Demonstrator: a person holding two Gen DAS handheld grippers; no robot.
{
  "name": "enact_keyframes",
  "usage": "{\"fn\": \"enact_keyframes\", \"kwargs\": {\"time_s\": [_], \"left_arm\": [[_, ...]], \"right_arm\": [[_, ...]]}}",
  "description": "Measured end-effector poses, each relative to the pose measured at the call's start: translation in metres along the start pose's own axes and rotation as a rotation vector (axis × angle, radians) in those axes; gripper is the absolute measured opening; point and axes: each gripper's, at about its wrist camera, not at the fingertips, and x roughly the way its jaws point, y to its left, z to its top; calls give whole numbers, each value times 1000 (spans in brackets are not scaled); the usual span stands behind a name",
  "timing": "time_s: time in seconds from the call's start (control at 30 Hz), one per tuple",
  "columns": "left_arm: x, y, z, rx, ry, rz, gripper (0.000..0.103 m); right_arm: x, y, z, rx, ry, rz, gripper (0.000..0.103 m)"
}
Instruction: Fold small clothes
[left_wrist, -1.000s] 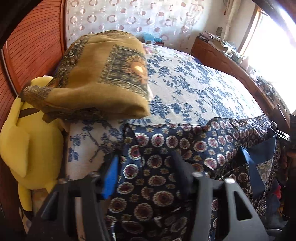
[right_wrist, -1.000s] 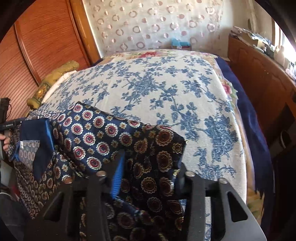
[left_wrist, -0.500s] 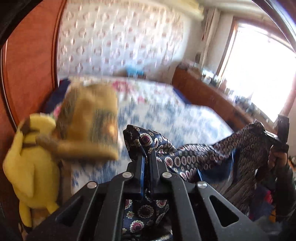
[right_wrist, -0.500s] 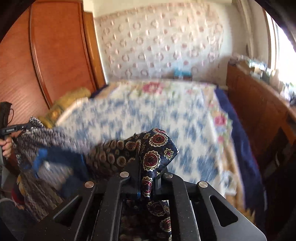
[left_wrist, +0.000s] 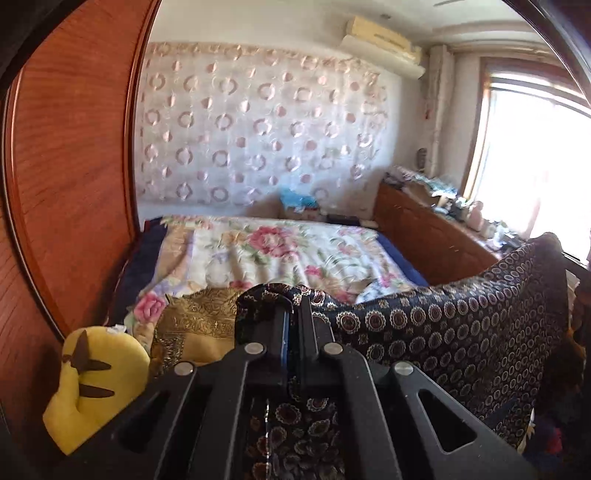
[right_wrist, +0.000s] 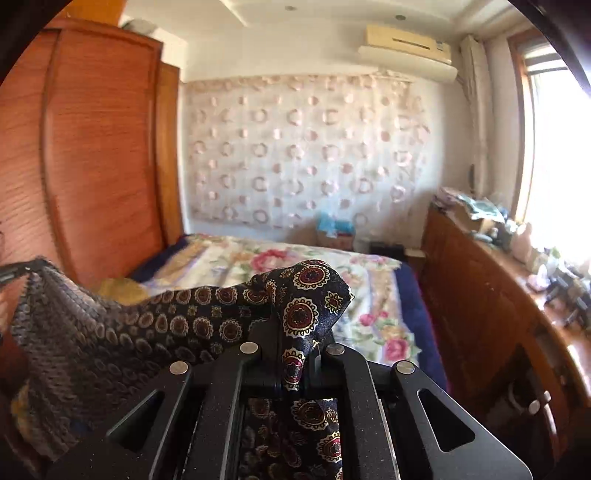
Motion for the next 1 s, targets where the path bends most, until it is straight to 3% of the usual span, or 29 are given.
{"fn": "enact_keyframes", "kwargs": {"time_s": [0.13, 0.17, 0.2, 0.33, 0.5, 0.57, 0.7, 0.93, 1.0], "left_arm": [[52, 3, -21, 4, 105, 35, 5], [63, 4, -27, 6, 142, 12, 6], [75, 6, -35, 5, 185, -16, 10], [80, 4, -53, 32, 208, 3, 34], [63, -9, -64, 47, 212, -26, 52], [53, -16, -71, 55, 210, -45, 55], [35, -30, -88, 69, 212, -47, 55], [20, -41, -127, 70, 219, -62, 55], [24, -43, -142, 88, 253, -58, 55]], "right_arm": [[64, -7, -18, 27, 136, -68, 14], [81, -7, -28, 24, 178, -82, 23], [100, -6, -40, 17, 229, -101, 34], [134, -3, -82, -12, 354, -108, 41], [131, -9, -116, -5, 359, -103, 56], [125, -10, -123, 1, 357, -109, 61], [114, -18, -128, 26, 359, -128, 64], [84, -24, -155, 102, 327, -21, 64], [78, -22, -165, 104, 330, -9, 64]]}}
